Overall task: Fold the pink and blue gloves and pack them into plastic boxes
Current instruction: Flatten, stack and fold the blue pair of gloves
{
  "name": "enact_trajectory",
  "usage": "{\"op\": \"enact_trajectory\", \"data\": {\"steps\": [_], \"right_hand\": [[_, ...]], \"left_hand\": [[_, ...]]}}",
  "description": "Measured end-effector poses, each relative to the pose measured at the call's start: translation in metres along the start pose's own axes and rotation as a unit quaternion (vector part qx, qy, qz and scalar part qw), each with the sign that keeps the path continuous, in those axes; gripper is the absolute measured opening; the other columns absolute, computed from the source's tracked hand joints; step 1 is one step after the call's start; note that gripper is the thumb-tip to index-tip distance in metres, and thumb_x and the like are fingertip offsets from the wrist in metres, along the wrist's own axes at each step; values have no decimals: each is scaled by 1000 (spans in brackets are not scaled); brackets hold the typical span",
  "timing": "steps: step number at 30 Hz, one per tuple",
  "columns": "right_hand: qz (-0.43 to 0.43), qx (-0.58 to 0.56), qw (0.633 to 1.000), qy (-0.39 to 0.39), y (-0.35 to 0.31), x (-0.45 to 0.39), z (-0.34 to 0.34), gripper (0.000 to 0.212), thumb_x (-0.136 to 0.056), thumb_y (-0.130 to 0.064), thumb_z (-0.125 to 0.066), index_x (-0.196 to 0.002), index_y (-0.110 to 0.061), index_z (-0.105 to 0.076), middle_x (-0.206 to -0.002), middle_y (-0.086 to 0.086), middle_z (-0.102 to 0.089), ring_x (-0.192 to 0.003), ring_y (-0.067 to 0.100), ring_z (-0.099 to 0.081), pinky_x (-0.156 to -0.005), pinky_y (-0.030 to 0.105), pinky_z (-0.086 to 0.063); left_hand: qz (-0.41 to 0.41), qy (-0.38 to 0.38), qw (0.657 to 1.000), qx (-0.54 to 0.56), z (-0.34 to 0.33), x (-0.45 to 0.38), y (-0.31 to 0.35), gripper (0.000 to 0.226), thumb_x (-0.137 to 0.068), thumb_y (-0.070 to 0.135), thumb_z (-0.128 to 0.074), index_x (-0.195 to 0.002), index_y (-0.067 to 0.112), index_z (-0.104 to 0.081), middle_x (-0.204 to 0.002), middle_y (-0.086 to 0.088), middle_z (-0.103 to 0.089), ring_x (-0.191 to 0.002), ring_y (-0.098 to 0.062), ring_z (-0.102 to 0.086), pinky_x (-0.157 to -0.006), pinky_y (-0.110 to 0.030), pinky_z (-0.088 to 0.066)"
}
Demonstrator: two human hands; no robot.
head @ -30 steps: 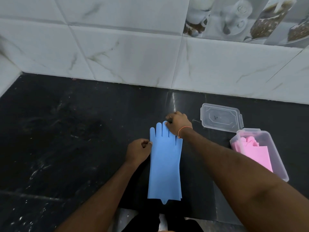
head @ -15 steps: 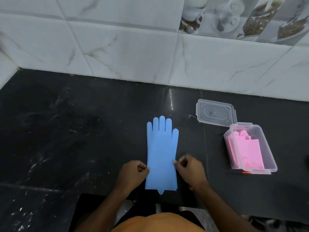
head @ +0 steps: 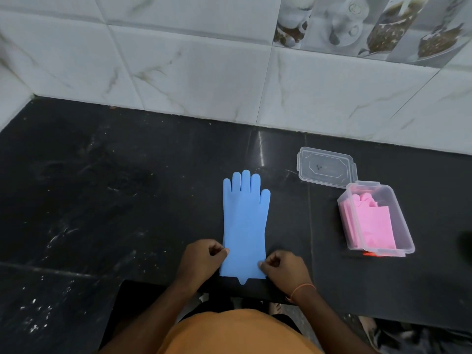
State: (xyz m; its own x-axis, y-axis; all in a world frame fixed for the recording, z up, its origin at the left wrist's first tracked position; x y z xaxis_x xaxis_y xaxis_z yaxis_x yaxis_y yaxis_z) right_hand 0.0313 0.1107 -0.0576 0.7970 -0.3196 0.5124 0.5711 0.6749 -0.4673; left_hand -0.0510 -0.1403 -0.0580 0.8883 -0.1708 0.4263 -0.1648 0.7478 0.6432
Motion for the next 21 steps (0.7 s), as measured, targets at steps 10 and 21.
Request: {"op": "enact_trajectory", "data": {"steps": [10,21], "right_hand": [[-9,-14,1000,5,4,-1,0,22,-87,-40,-72,-76,-22,-69,-71,-8,-71,-71,5,-66,-72,30,-57],[79,26,996,35,-11,4,20,17,-90,-41,-71,-87,-28,-60,-78,-12,-68,-70,3,-61,-61,23,-44]], "left_hand": [[7,6,1000,-2,-1,1,-6,14,-93,41,-79,-84,29,-79,-81,16,-75,-77,2,-70,-66,-15,-52],[-168,11,982,-87,14,6,14,22,-98,29,-73,-120,32,-71,-113,18,-68,-97,3,-63,-87,-17,-54]]}}
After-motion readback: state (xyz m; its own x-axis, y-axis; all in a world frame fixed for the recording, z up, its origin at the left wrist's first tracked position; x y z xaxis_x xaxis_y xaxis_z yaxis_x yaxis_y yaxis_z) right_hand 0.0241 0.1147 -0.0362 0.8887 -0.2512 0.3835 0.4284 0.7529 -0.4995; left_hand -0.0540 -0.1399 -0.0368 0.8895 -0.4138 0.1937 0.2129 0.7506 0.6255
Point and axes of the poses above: each hand's wrist, its own x-axis away from the middle knuckle, its own z-axis out of the back of the hand, y = z × x, the point moved 10 cm from there along -x, towards the middle knuckle
